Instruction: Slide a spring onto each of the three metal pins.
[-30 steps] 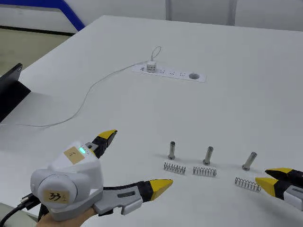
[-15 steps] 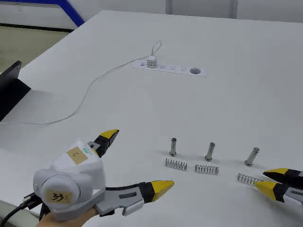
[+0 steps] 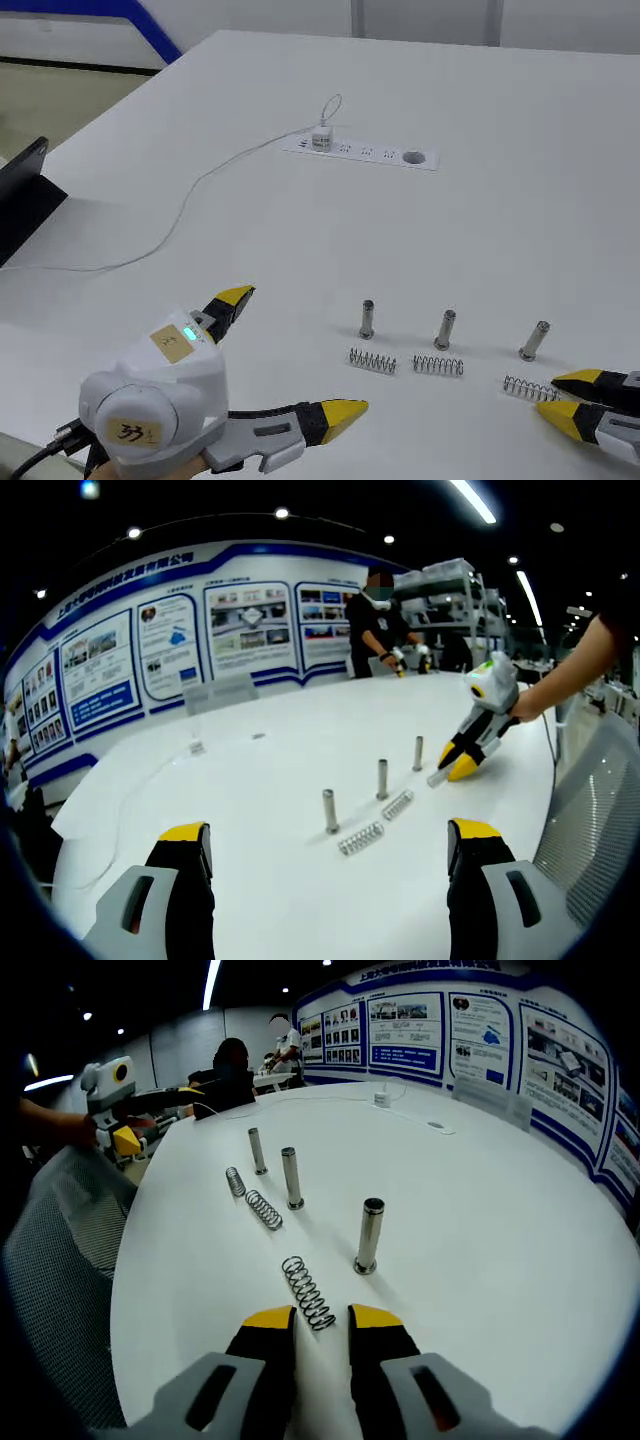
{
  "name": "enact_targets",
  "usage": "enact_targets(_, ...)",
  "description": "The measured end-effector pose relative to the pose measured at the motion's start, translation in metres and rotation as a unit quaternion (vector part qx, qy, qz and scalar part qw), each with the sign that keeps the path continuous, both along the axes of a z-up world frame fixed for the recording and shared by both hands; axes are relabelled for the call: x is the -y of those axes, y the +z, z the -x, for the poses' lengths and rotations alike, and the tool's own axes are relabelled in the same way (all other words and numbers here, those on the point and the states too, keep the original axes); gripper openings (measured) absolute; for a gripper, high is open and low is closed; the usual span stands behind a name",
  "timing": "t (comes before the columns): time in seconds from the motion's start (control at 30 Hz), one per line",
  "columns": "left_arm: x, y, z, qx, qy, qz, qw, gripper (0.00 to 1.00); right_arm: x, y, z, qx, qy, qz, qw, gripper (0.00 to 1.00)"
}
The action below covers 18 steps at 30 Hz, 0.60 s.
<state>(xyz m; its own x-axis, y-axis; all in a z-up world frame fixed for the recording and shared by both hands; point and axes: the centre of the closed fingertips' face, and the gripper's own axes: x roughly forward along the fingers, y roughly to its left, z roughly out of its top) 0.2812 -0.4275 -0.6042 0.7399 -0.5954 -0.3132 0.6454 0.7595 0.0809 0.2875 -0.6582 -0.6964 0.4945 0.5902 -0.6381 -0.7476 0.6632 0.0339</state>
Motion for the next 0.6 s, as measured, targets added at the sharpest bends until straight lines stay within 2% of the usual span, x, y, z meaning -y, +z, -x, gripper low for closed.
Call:
enact_targets(0.13, -0.0014, 0.0004, -0.0005, 0.000, 0.004, 0.003, 1.0000, 0.99, -0.0005, 0.0025, 0.0021, 0.012, 0.018, 0.009, 0.9997, 0.20)
enact_targets(0.43, 0.0028, -0.0016, 0.0021, -0.002, -0.004, 0.000, 1.0000, 0.99, -0.0038, 0.0020, 0.0066, 0.005, 0.039, 0.005, 0.9992, 0.13)
enact_targets(0.6, 0.0055, -0.0002, 0.0035, 0.003, -0.011, -0.003, 0.9999, 0.98, -0.0035, 0.0006, 0.0068, 0.007, 0.039, 0.019, 0.9990, 0.12)
